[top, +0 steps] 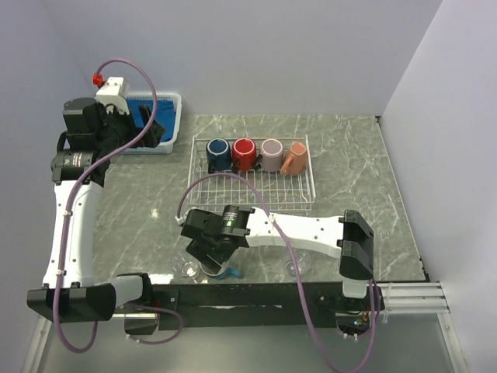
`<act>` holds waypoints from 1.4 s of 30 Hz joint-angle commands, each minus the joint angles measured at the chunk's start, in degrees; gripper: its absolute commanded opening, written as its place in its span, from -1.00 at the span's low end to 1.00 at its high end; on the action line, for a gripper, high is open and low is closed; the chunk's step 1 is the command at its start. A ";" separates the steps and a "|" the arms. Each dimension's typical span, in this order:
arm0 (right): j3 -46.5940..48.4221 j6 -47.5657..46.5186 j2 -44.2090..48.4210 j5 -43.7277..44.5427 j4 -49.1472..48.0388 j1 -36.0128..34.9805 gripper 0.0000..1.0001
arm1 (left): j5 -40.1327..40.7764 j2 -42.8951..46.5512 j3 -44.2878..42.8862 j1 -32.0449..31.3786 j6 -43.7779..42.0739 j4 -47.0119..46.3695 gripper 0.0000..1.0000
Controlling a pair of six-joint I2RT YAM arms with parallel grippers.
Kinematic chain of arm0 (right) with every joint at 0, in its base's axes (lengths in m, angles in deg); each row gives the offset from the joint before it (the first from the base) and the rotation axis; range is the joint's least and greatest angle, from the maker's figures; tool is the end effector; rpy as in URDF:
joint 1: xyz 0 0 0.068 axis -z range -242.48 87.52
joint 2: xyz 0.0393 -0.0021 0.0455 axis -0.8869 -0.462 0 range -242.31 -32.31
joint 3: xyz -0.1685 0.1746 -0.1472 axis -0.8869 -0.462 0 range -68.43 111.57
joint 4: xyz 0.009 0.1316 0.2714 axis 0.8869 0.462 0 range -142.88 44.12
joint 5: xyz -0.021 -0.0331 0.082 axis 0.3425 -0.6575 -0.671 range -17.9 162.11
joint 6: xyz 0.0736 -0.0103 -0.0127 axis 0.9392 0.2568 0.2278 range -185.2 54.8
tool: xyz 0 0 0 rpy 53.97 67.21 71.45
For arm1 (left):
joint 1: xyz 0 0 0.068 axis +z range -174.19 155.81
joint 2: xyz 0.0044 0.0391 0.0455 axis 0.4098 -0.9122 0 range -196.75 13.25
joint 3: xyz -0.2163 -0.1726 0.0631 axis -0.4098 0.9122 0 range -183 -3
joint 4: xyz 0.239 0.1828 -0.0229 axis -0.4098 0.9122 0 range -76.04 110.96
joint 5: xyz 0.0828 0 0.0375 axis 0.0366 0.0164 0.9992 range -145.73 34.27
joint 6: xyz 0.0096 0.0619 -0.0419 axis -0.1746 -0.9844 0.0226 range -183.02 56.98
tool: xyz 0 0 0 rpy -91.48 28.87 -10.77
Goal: Load the cups into the dish rack
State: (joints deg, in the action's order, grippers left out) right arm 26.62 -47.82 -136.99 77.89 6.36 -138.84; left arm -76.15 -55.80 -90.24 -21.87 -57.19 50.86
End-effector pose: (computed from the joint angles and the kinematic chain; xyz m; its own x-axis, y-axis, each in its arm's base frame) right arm 0.1083 0.4191 0.2629 -0.4963 -0.7844 -0.3720 -0.8488 0.5285 0.0180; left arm 0.3032 -0.0100 0.4746 -0.3487 -0.1094 -0.9308 0.2581 0.9436 -0.2076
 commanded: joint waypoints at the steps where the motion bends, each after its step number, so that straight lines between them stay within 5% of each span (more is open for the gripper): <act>1: -3.90 1.16 0.89 -0.07 -4.31 0.24 0.54 | 1.27 2.87 2.07 0.22 -0.29 0.80 0.93; 17: -5.21 -3.15 -6.32 -3.84 -12.38 3.14 0.37 | 1.44 4.90 3.92 0.13 -2.05 3.08 0.93; 23: -5.05 -3.24 -8.08 -4.90 -13.98 4.99 -0.15 | -0.49 4.90 3.92 0.13 -1.26 4.05 0.93; 26: -4.87 -2.45 -6.86 -5.60 -13.89 5.87 -0.65 | -0.58 4.98 3.22 0.13 -0.73 4.05 0.93; 27: -4.87 -2.10 -6.33 -5.61 -13.80 5.96 -0.95 | -0.58 4.98 2.87 0.13 -0.55 4.31 0.93; 28: -4.87 -1.22 -5.71 -5.52 -13.63 6.13 -1.00 | -0.75 4.90 1.91 0.05 -0.55 4.58 0.93; 38: 1.97 3.26 7.64 0.70 -2.74 8.76 -1.00 | -3.04 2.08 -5.57 0.13 1.55 8.72 0.93; 42: 10.76 6.34 13.97 -5.05 -0.09 17.18 -1.00 | -10.12 -0.89 -9.07 0.13 5.07 3.88 0.93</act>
State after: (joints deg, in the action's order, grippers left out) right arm 27.21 -45.50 -133.97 75.04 4.61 -129.59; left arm -78.71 -54.16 -94.70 -21.87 -55.79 58.91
